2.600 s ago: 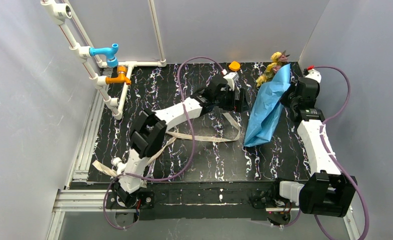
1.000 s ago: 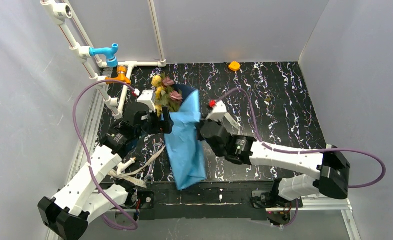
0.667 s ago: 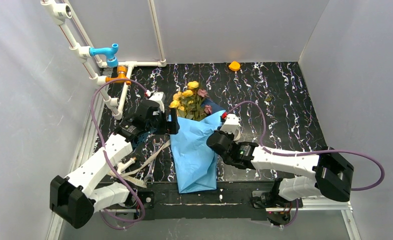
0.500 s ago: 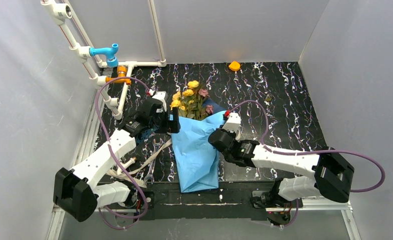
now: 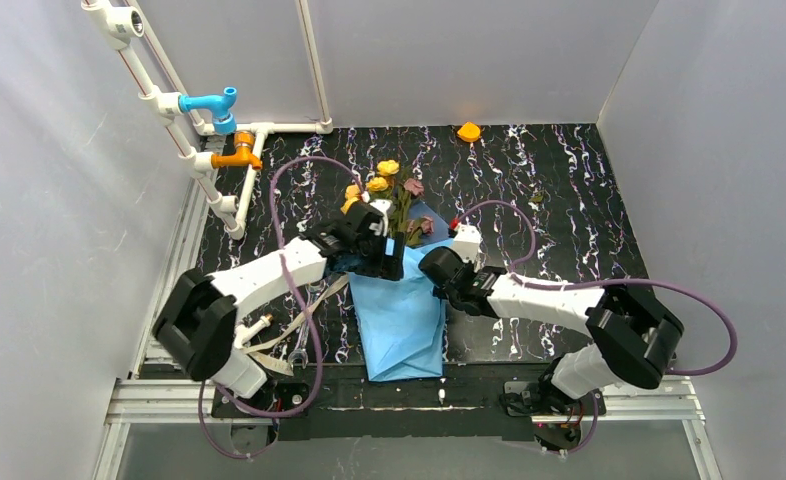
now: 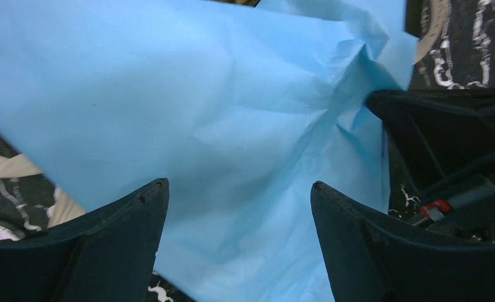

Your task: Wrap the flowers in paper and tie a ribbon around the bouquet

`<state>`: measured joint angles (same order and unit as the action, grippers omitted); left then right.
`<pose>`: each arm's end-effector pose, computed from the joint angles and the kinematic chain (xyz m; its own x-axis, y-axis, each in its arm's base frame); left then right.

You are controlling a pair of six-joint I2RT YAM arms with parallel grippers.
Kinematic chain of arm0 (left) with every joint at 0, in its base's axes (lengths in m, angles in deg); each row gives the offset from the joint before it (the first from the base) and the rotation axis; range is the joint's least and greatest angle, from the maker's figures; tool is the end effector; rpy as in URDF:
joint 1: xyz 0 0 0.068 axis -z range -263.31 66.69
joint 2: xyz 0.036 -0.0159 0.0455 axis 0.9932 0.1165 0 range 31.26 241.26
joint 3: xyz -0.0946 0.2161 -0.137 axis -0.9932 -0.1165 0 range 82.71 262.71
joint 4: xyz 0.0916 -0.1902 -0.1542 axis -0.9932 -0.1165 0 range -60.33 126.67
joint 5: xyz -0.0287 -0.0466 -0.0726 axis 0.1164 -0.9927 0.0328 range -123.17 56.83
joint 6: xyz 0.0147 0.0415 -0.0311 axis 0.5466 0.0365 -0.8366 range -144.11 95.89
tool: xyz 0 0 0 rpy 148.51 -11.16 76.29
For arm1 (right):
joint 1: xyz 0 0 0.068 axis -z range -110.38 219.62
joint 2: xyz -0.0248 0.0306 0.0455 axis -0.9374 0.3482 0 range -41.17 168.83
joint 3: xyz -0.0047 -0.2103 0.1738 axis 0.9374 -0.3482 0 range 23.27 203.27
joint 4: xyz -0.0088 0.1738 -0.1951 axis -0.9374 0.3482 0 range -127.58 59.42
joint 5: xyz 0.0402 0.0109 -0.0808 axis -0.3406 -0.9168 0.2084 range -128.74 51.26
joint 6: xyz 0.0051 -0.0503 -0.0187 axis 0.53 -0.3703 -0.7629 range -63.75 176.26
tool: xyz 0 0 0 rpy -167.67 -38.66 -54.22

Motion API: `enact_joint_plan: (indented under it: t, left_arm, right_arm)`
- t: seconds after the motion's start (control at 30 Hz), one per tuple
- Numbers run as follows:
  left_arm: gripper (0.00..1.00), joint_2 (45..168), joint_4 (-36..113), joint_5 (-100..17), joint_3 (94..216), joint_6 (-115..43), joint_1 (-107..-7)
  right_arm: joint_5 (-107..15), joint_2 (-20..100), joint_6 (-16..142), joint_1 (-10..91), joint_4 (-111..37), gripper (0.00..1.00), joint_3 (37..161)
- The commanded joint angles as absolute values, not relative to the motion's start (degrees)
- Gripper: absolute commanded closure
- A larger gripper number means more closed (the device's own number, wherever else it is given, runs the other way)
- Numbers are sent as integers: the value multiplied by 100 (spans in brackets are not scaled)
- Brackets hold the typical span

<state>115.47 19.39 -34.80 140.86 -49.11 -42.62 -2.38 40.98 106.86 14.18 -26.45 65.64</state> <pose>0.2415 -0.2090 0.2473 -0.7537 0.0911 -0.6509 0.3850 0.8638 -0.3250 0.1736 0.2148 0.1848 -0.6282 0.1852 -0.7557 0.0540 0.9793 0.1951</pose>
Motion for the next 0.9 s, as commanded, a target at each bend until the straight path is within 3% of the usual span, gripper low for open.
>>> enact_joint_plan:
  t: [0.0, 0.2, 0.3, 0.5, 0.87]
  left_arm:
    - [19, 12153, 2167, -3538, 14426, -5028, -4218]
    - [25, 12842, 2222, -3799, 14819, -4936, -4136]
    - [26, 12840, 1838, -3529, 15087, -4964, -3998]
    - [26, 12716, 1279, -3086, 15427, -5150, -3584]
    - [27, 12542, 1050, -3236, 15544, -5479, -3369]
  right_arm:
    - [-568, 4126, 10465, 1605, -2478, 90, 6579]
    - [-1236, 3662, 9620, 2409, -2134, 38, 6843]
    - [-1572, 3450, 9255, 2748, -1941, 23, 6936]
    - [-1781, 3242, 8835, 3366, -1698, 14, 7091]
    - [-2292, 3810, 8578, 4203, -2096, 18, 7148]
